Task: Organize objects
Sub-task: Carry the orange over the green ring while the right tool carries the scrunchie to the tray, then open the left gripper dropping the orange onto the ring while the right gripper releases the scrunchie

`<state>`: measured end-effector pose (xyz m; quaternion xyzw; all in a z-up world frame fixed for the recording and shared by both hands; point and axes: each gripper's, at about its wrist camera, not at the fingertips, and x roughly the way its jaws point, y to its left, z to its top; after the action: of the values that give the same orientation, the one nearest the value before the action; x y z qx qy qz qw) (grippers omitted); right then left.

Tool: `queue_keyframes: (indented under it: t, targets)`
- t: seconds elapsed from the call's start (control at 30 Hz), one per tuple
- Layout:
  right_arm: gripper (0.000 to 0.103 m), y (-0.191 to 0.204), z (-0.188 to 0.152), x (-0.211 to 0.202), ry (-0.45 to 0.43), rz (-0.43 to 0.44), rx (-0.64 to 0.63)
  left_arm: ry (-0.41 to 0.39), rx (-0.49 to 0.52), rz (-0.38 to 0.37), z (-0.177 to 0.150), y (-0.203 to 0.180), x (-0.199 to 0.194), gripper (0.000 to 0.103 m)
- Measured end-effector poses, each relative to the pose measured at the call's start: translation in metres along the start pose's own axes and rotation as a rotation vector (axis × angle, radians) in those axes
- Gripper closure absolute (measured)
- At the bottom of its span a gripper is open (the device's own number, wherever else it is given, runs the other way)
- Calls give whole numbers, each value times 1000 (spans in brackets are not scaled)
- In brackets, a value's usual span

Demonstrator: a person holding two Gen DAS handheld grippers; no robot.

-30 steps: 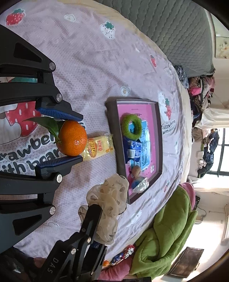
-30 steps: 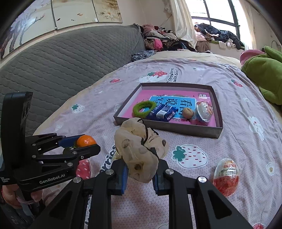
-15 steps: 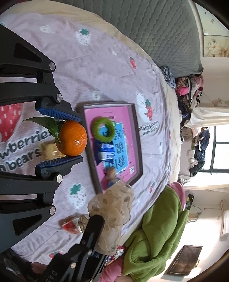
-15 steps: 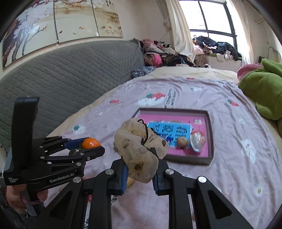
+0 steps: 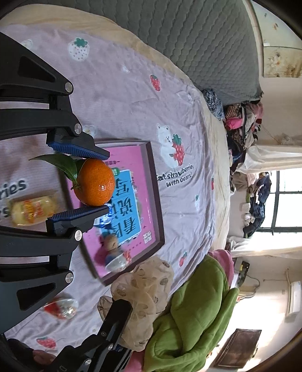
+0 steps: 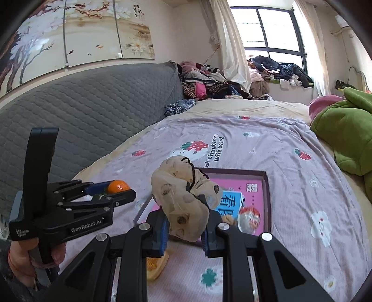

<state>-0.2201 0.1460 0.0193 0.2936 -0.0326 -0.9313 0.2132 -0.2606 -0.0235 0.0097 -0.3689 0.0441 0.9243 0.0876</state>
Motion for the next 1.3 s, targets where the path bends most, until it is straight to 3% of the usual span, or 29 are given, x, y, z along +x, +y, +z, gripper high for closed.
queue_keyframes:
  t: [0.5, 0.93, 1.17, 1.3]
  targets:
    - [80, -30, -20, 111, 119, -116, -23, 67, -65, -2, -1, 28, 114, 62]
    - [79, -35, -44, 149, 198, -183, -61, 106, -23, 33, -14, 20, 148, 62]
    - [64, -31, -43, 146, 195, -201, -81, 133, -32, 51, -17, 22, 154, 60]
    - [56, -30, -41, 143, 198, -199, -83, 143, -45, 34, -16, 24, 155, 44]
